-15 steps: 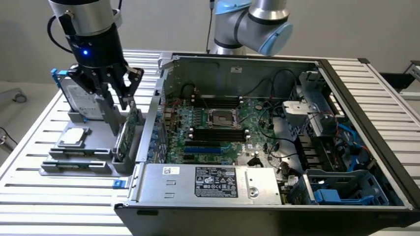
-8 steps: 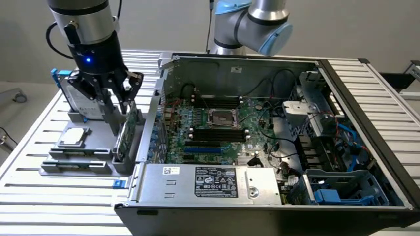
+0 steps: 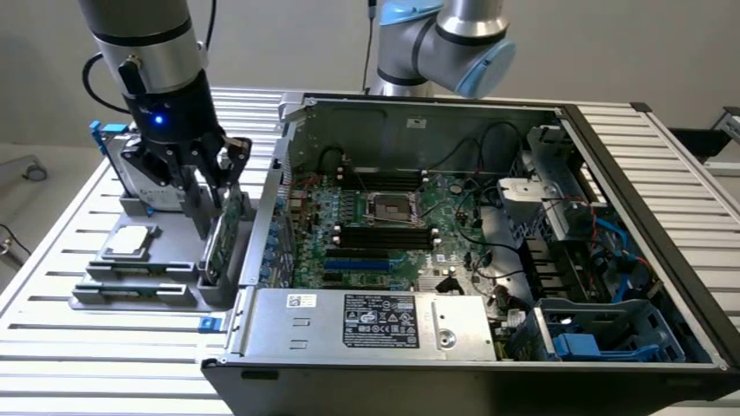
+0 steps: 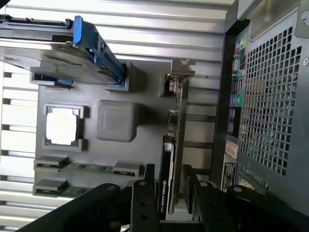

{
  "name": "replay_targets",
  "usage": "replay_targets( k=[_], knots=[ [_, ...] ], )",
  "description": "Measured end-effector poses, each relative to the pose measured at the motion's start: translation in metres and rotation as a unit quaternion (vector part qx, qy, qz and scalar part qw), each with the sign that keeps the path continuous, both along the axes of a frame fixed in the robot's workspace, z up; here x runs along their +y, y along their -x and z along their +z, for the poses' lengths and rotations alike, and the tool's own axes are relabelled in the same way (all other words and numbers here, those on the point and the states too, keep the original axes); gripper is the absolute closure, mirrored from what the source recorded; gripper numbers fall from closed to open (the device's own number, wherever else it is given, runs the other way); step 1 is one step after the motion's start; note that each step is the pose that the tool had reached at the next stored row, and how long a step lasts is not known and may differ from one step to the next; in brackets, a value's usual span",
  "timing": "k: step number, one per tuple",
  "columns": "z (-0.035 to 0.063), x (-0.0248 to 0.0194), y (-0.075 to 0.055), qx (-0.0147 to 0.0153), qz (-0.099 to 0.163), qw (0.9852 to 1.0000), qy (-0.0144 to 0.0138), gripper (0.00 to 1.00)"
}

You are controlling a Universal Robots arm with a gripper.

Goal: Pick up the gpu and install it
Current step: 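Pick up the gpu and move the gpu toward the slot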

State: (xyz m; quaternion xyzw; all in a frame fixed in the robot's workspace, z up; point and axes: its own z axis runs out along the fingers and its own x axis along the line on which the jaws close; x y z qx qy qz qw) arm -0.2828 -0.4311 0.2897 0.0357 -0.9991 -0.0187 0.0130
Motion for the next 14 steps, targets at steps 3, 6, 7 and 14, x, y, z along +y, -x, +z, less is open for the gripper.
replay_targets(
  k=[3,6,7,14],
  knots=[
    [-0.0056,0.0001,0.000,-0.0014,0.000,1.0000,0.0000,0.64],
    [-0.0109,0.0001,0.000,-0.0021,0.000,1.0000,0.0000,0.64],
    [-0.0127,0.0002,0.000,-0.0021,0.000,1.0000,0.0001,0.64],
    [-0.0255,0.0014,0.000,-0.0026,0.000,1.0000,0.0000,0.64]
  ],
)
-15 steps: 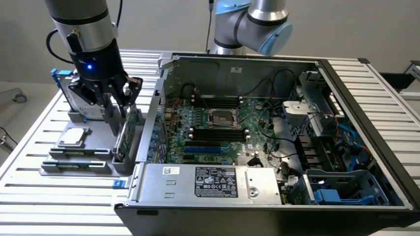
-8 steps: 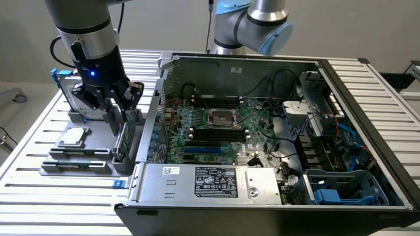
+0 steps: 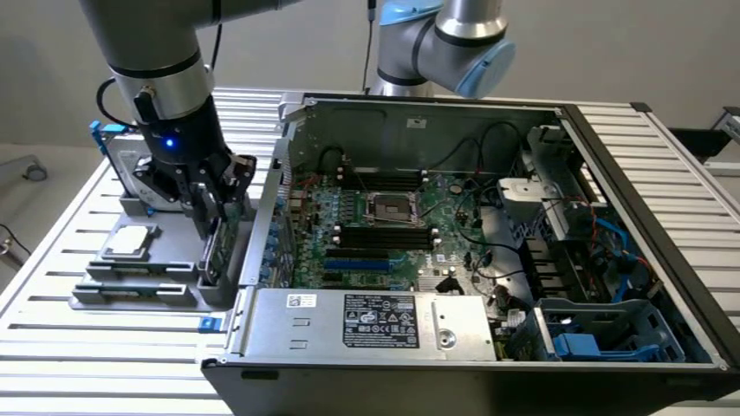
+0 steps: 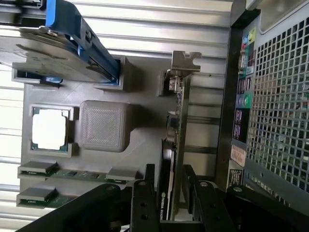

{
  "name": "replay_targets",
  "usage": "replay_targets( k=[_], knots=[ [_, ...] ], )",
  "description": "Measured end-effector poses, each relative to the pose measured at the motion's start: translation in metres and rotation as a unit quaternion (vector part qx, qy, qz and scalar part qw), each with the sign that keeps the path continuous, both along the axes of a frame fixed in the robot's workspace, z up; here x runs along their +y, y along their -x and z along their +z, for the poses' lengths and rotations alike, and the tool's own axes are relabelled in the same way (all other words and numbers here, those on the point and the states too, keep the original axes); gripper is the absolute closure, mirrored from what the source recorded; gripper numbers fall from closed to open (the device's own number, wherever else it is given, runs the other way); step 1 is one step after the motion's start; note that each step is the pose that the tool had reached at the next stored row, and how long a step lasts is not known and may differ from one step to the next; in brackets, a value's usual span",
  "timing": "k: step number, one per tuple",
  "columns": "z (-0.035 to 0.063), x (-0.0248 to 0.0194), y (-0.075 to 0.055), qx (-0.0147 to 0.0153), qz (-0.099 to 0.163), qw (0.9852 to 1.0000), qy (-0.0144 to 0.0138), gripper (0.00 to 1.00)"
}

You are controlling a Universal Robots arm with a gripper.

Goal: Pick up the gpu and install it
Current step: 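Pick up the gpu and move the gpu toward the slot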

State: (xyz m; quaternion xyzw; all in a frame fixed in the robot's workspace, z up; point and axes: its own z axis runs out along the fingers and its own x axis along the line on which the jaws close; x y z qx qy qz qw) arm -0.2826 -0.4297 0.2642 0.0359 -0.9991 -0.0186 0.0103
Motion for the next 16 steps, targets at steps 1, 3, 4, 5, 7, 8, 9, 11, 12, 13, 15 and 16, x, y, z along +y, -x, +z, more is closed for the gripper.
replay_targets(
  k=[1,3,4,5,7,8,9,11,12,13,15,16],
  knots=[
    [-0.0019,0.0002,0.000,-0.0001,0.000,1.0000,0.0000,0.64],
    [-0.0054,0.0005,0.000,-0.0001,0.000,1.0000,0.0000,0.64],
    [-0.0072,0.0007,0.000,-0.0001,0.000,1.0000,0.0001,0.64],
    [-0.0091,0.0009,0.000,-0.0002,0.000,1.0000,0.0000,0.64],
    [-0.0127,0.0016,0.000,-0.0002,0.000,1.0000,0.0000,0.64],
    [-0.0146,0.0019,0.000,-0.0003,0.000,1.0000,0.0000,0.64],
    [-0.0164,0.0021,0.000,-0.0004,0.000,1.0000,0.0002,0.64],
    [-0.0196,0.0022,0.000,-0.0012,0.000,1.0000,0.0005,0.64],
    [-0.0207,0.0023,0.000,-0.0019,0.000,1.0000,0.0006,0.64],
    [-0.0211,0.0022,0.000,-0.0024,0.000,1.0000,0.0008,0.64],
    [-0.0212,0.0022,0.000,-0.0025,0.000,1.0000,0.0009,0.64],
    [-0.0213,0.0023,0.000,-0.0027,0.000,1.0000,0.0009,0.64]
  ],
)
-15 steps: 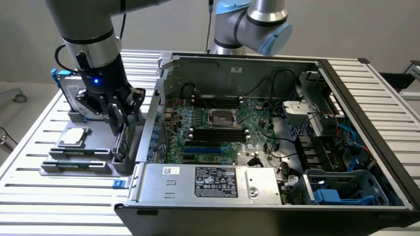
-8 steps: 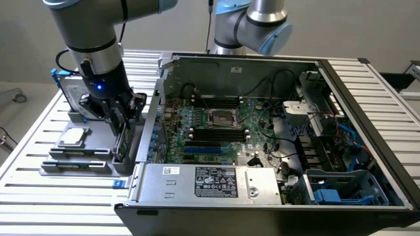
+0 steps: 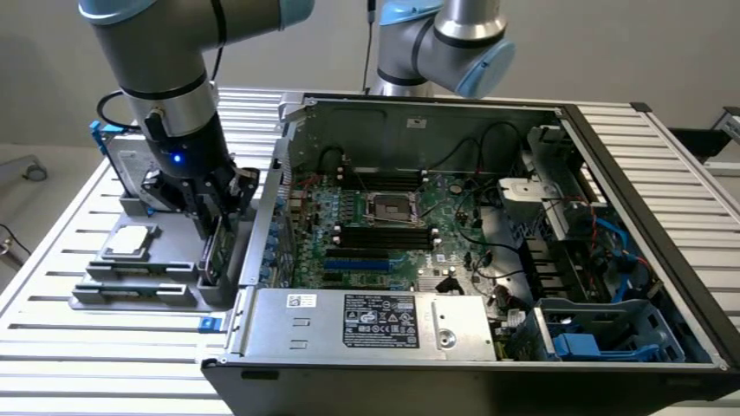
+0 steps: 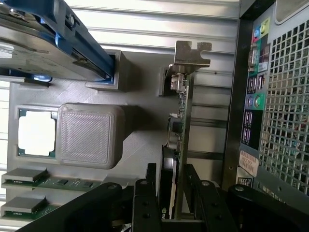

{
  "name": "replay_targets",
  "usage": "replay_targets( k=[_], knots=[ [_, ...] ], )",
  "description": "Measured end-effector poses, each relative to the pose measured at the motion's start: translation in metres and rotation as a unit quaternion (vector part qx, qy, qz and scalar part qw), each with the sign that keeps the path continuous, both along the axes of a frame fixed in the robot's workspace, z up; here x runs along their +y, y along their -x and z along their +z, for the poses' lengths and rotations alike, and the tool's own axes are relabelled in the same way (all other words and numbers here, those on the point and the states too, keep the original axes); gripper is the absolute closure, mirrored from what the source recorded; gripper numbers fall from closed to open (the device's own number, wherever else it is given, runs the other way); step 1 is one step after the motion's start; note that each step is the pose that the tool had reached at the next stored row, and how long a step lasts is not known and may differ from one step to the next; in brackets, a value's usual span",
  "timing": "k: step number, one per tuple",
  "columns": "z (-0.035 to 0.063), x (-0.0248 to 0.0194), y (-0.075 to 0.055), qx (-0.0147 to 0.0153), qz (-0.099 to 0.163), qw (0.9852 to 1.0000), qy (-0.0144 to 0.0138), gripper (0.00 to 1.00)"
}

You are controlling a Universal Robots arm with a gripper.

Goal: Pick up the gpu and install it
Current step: 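Pick up the gpu and move the gpu toward the slot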

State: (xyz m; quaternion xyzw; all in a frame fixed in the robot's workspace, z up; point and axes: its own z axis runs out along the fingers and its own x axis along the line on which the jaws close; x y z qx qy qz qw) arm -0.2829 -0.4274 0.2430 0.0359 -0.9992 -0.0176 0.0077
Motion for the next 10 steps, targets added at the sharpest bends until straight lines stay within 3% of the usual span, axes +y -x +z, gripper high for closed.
replay_targets(
  k=[10],
  knots=[
    [-0.0019,0.0000,0.0016,-0.0012,-0.005,1.0000,0.0002,0.64]
  ],
)
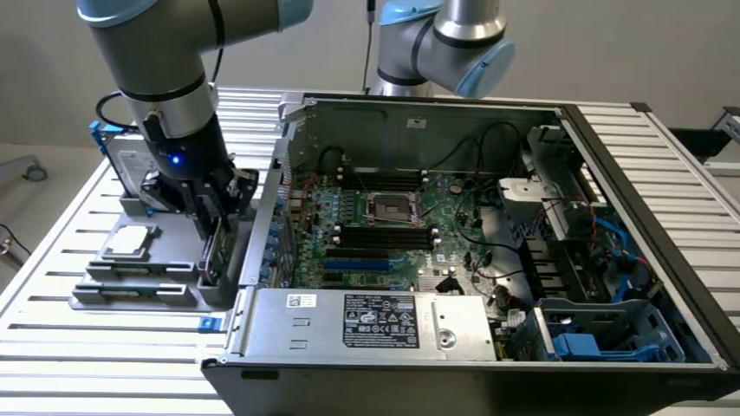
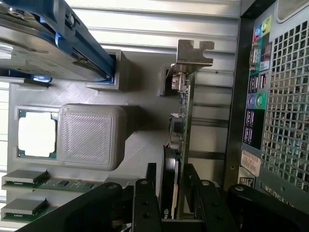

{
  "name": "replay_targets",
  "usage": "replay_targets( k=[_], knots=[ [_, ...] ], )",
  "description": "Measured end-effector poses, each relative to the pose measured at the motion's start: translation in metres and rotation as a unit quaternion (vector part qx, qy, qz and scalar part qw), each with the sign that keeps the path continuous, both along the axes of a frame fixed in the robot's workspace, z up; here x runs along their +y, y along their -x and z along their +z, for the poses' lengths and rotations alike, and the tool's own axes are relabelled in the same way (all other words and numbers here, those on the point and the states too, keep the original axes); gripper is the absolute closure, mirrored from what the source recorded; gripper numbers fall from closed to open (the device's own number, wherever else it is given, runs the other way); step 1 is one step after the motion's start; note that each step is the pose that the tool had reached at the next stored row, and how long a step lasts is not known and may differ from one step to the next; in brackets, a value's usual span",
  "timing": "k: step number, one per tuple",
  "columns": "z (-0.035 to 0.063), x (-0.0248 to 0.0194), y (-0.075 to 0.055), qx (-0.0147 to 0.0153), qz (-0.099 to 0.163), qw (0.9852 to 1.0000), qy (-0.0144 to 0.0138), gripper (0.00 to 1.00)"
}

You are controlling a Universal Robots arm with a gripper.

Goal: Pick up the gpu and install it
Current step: 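Pick up the gpu and move the gpu toward the slot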

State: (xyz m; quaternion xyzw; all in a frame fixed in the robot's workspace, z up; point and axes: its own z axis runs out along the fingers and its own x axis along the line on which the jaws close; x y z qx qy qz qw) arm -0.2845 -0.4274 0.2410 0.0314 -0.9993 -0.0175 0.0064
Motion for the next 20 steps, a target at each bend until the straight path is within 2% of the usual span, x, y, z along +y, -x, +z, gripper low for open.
replay_targets(
  k=[11,13,14,15,20],
  knots=[
    [-0.0008,0.0000,0.0000,-0.0002,-0.017,0.9999,0.0000,0.64],
    [-0.0008,0.0000,-0.0001,-0.0002,-0.017,0.9999,0.0000,0.66],
    [-0.0008,0.0000,0.0000,-0.0002,-0.017,0.9999,0.0000,0.72],
    [-0.0008,0.0000,0.0000,-0.0002,-0.017,0.9999,0.0000,0.74],
    [-0.0008,0.0000,0.0000,-0.0001,-0.017,0.9999,0.0000,0.74]
  ],
)
